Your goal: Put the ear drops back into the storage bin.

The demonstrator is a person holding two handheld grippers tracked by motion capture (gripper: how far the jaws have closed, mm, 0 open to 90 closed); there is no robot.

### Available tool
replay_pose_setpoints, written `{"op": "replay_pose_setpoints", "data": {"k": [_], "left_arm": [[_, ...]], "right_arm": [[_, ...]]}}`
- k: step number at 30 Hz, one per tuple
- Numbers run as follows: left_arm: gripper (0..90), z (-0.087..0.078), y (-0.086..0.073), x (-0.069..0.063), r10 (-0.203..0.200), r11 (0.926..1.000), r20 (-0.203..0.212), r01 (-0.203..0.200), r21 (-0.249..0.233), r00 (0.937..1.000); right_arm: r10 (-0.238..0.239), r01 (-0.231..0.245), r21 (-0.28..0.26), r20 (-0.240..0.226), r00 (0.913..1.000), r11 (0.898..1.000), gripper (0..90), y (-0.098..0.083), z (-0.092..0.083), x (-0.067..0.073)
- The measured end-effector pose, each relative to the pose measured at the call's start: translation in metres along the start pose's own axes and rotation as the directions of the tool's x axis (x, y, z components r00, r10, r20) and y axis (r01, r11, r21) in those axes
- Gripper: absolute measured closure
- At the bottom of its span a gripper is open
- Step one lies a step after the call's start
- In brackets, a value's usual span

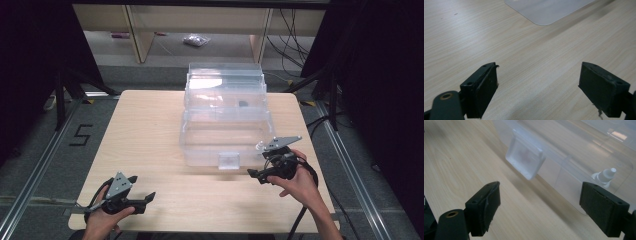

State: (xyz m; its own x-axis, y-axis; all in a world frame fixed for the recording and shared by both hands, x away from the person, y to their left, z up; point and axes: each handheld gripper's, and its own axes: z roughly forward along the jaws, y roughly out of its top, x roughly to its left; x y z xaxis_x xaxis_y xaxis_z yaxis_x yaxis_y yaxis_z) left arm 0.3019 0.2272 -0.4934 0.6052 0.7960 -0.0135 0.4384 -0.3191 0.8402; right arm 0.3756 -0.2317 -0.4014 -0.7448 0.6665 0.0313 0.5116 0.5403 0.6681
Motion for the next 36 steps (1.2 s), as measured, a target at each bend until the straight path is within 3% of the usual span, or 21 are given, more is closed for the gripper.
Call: {"op": "replay_pose_setpoints", "data": {"k": [3,4,5,8,11,12,14,15,20,22,23,26,27,29,31,32,33,35,36], "left_arm": [[14.9,0.0,0.0,0.0,0.0,1.0,0.001,0.0,0.0,1.0],[14.9,0.0,0.0,0.0,0.001,1.0,0.001,-0.001,0.0,1.0],[14.9,0.0,0.0,0.0,0.0,1.0,0.0,0.0,0.0,1.0],[14.9,0.0,0.0,0.0,0.001,1.0,0.0,-0.001,-0.002,1.0],[14.9,0.0,0.0,0.0,0.002,1.0,0.001,-0.002,-0.001,1.0],[14.9,0.0,0.0,0.0,0.002,1.0,0.001,-0.002,-0.001,1.0],[14.8,0.0,0.0,0.0,0.001,1.0,0.0,-0.001,-0.002,1.0],[14.9,0.0,0.0,0.0,0.001,1.0,0.0,-0.001,-0.002,1.0],[14.9,0.0,0.0,0.0,0.002,1.0,0.001,-0.002,-0.005,1.0],[14.9,0.0,0.0,0.0,0.002,1.0,0.001,-0.002,-0.006,1.0],[14.9,0.0,0.0,0.0,0.001,1.0,0.001,-0.001,-0.006,1.0],[14.9,0.0,0.0,0.0,0.002,1.0,0.001,-0.002,-0.005,1.0],[14.9,0.0,0.0,0.0,0.002,1.0,0.001,-0.002,-0.005,1.0],[14.9,0.0,0.0,0.0,0.002,1.0,0.001,-0.002,-0.005,1.0],[14.9,0.0,0.0,0.0,0.002,1.0,0.001,-0.002,-0.006,1.0],[14.9,0.0,0.0,0.0,0.003,1.0,0.001,-0.003,-0.006,1.0],[14.9,0.0,0.0,0.0,0.002,1.0,0.001,-0.002,-0.006,1.0],[14.9,0.0,0.0,0.0,0.003,1.0,0.001,-0.003,-0.005,1.0],[14.9,0.0,0.0,0.0,0.003,1.0,0.002,-0.003,-0.005,1.0]], "right_arm": [[0.015,-0.014,-0.021,0.009,0.9999,1.0,17.8,-0.004,0.001,0.003],[0.017,-0.017,-0.004,-0.001,0.9998,1.0,17.8,-0.004,-0.001,0.003],[0.001,-0.001,-0.012,0.008,1.0,1.0,17.8,-0.005,-0.001,0.003],[0.028,-0.028,-0.019,0.0,0.9996,0.999,17.8,-0.008,0.0,0.006],[-0.002,0.001,-0.033,-0.01,0.9999,0.999,17.8,-0.009,0.001,0.007],[0.037,-0.037,-0.021,-0.001,0.9993,0.999,17.8,-0.01,0.0,0.009],[0.006,-0.006,-0.023,-0.007,1.0,1.0,17.7,-0.011,-0.001,0.009],[0.016,-0.016,-0.028,0.008,0.9998,0.999,17.7,-0.013,0.0,0.009],[0.043,-0.043,-0.031,-0.001,0.9991,0.999,17.6,-0.018,0.003,0.012],[0.015,-0.015,-0.034,-0.001,0.9999,0.999,17.4,-0.02,0.004,0.01],[0.041,-0.041,-0.03,0.011,0.9991,0.999,17.2,-0.022,0.004,0.011],[0.035,-0.035,-0.05,0.0,0.9994,0.998,17.0,-0.026,0.006,0.01],[0.067,-0.067,-0.03,-0.002,0.9978,0.997,17.0,-0.027,0.005,0.012],[0.052,-0.052,-0.053,0.0,0.9987,0.997,16.9,-0.03,0.008,0.011],[0.043,-0.043,-0.043,-0.003,0.9991,0.998,16.8,-0.033,0.007,0.01],[0.048,-0.048,-0.064,-0.002,0.9988,0.997,16.8,-0.034,0.009,0.01],[0.044,-0.044,-0.045,-0.011,0.999,0.998,16.8,-0.035,0.008,0.009],[0.064,-0.064,-0.06,-0.008,0.9979,0.996,16.8,-0.037,0.01,0.011],[0.042,-0.042,-0.066,-0.005,0.9991,0.997,16.8,-0.038,0.01,0.009]]}}
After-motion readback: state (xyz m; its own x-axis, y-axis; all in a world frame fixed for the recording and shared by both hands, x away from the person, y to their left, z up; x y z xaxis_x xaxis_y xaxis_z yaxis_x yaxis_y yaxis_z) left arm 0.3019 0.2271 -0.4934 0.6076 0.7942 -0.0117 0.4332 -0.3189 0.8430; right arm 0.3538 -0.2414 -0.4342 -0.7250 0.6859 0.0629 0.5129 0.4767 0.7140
